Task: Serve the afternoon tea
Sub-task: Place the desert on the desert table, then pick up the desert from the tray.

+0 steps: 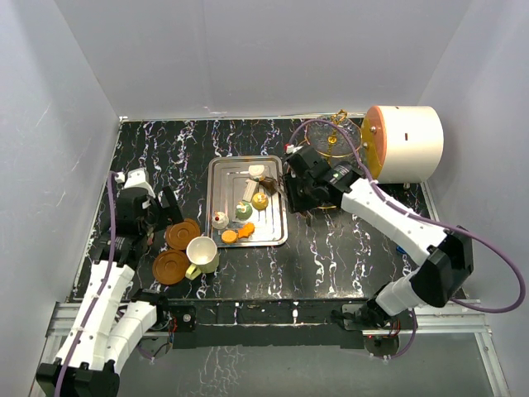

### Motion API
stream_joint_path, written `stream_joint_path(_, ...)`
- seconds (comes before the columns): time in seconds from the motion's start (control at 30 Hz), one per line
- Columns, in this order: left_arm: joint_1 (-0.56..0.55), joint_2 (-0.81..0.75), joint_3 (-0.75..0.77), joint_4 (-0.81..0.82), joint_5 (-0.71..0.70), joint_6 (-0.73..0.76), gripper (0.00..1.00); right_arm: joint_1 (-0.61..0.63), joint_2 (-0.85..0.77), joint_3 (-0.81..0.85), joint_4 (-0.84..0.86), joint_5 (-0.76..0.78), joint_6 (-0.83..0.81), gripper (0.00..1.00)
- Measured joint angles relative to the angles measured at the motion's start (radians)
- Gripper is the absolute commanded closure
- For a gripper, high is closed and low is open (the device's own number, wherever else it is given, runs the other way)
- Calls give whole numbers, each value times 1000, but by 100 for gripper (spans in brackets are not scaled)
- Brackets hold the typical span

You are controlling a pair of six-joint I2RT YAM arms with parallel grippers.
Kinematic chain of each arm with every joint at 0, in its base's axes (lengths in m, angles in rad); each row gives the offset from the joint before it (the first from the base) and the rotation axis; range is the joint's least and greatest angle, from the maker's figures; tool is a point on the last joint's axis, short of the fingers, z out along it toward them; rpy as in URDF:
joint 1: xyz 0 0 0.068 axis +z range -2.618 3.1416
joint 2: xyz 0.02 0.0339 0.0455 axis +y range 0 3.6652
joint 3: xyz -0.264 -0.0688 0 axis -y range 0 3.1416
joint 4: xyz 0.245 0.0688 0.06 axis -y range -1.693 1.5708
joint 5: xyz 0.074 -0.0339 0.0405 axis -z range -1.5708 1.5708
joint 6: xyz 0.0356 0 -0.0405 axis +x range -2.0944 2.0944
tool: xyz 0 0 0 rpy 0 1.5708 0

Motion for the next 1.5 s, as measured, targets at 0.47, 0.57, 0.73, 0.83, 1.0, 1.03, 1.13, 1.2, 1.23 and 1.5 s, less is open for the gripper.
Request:
stream_joint_path(0.47,0,-80,-20,11,0,-3,1,0,-244,-189,96,-158,45,65)
stream_joint_path(0.57,0,-80,-20,11,0,-3,1,0,-256,-194,101,-187,52,64)
stream_joint_path(0.73,0,-80,-20,11,0,-3,1,0,-261,-200,120,-228,59,64)
stream_joint_path(0.83,0,-83,-21,11,0,-3,1,0,-262,-224,123,-245,63,64)
stream_joint_path(1.0,0,-86,-21,11,0,-4,1,0,-262,-245,119,-264,73,64)
stream_joint_path(1.03,0,-86,-21,11,0,-3,1,0,-262,-245,121,-266,74,64)
stream_joint_path(1.13,0,-87,-21,11,0,-4,1,0,-262,-245,123,-272,78,64)
stream_joint_path(1.2,0,-87,-21,11,0,-4,1,0,-260,-245,124,-274,83,64)
stream_joint_path(1.23,0,-88,-21,11,0,-4,1,0,-256,-245,125,-276,87,64)
stream_joint_path(1.5,0,-81,-21,10,0,-7,1,0,-176,-199,114,-227,128,63)
